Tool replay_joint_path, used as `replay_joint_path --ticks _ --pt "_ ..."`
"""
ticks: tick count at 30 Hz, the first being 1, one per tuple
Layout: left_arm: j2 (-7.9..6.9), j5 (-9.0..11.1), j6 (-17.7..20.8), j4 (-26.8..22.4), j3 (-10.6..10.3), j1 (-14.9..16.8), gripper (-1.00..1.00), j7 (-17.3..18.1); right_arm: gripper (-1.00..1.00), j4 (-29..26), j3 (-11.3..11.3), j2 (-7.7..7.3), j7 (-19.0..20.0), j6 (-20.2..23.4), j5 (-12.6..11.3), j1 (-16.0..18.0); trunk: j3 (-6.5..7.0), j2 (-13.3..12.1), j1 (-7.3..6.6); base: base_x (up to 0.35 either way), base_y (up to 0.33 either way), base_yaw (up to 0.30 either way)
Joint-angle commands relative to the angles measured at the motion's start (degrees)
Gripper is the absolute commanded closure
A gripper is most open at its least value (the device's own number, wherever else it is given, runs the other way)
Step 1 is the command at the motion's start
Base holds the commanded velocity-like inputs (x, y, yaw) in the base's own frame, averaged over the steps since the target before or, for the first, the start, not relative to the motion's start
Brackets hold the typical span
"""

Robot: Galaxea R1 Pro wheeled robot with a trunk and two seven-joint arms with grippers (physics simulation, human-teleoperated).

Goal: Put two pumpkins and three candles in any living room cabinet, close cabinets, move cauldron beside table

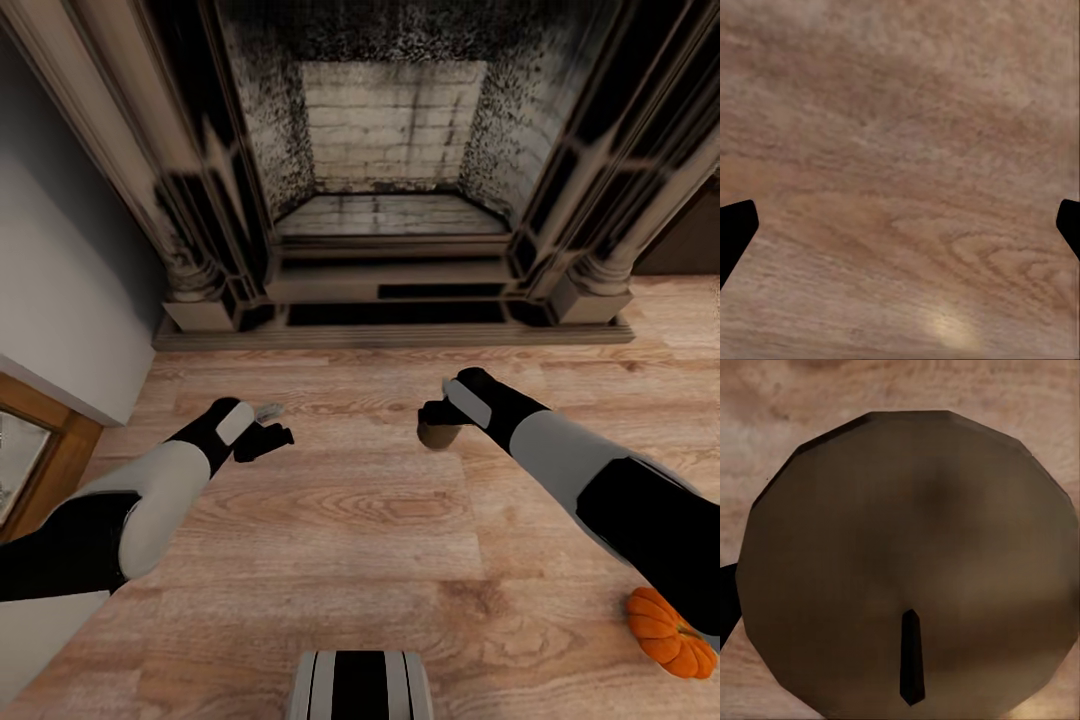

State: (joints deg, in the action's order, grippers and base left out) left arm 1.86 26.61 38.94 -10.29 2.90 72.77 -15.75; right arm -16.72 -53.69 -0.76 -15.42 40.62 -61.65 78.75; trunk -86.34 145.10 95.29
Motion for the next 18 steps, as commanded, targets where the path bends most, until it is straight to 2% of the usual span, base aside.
replay_joint_path --ticks 1,7,10,11,12,14,15,18 --pt "0.27 0.30 -0.21 0.33 0.26 0.01 -1.00 -0.51 1.00 -0.21 -0.41 -0.04 -0.49 -0.15 -0.64 -0.06 0.19 0.00 -0.03 0.000 0.000 0.000" --pt "0.71 0.29 -1.77 1.87 0.28 0.01 -1.00 -0.70 1.00 -0.27 -0.24 -0.06 -0.37 -1.49 -0.67 -0.98 1.52 -0.08 -0.19 0.000 0.000 0.000" --pt "0.76 0.33 -2.18 2.54 0.27 0.01 -1.00 -0.71 1.00 -0.13 -0.10 -0.17 -0.35 -2.35 -0.60 -2.53 2.18 -0.12 -0.26 0.000 0.000 0.000" --pt "3.20 0.59 -13.98 8.58 0.26 -0.04 -1.00 -0.12 1.00 -0.21 -0.43 0.03 -0.52 -12.13 -0.54 -8.46 2.41 -0.14 -0.29 0.000 0.000 0.000" --pt "4.88 0.83 -16.77 8.86 0.35 -1.00 -1.00 0.26 1.00 -0.07 -0.45 1.69 -1.96 -15.29 -0.40 -9.84 2.63 -0.15 -0.31 0.000 0.000 0.000" --pt "6.65 2.15 -19.26 9.03 0.47 -2.28 -1.00 1.17 1.00 0.14 -0.45 3.43 -3.53 -17.63 -0.25 -11.25 3.07 -0.18 -0.37 0.000 0.000 0.000" --pt "8.03 8.65 -25.21 9.13 0.56 -3.62 -1.00 1.85 1.00 0.20 -0.45 4.54 -4.47 -19.04 -0.15 -12.81 3.29 -0.19 -0.39 0.000 0.000 0.000" --pt "8.14 9.99 -26.33 9.17 0.59 -4.01 -1.00 1.88 1.00 0.20 -0.45 4.59 -4.53 -19.17 -0.14 -13.14 3.96 -0.23 -0.47 0.000 0.000 0.000"
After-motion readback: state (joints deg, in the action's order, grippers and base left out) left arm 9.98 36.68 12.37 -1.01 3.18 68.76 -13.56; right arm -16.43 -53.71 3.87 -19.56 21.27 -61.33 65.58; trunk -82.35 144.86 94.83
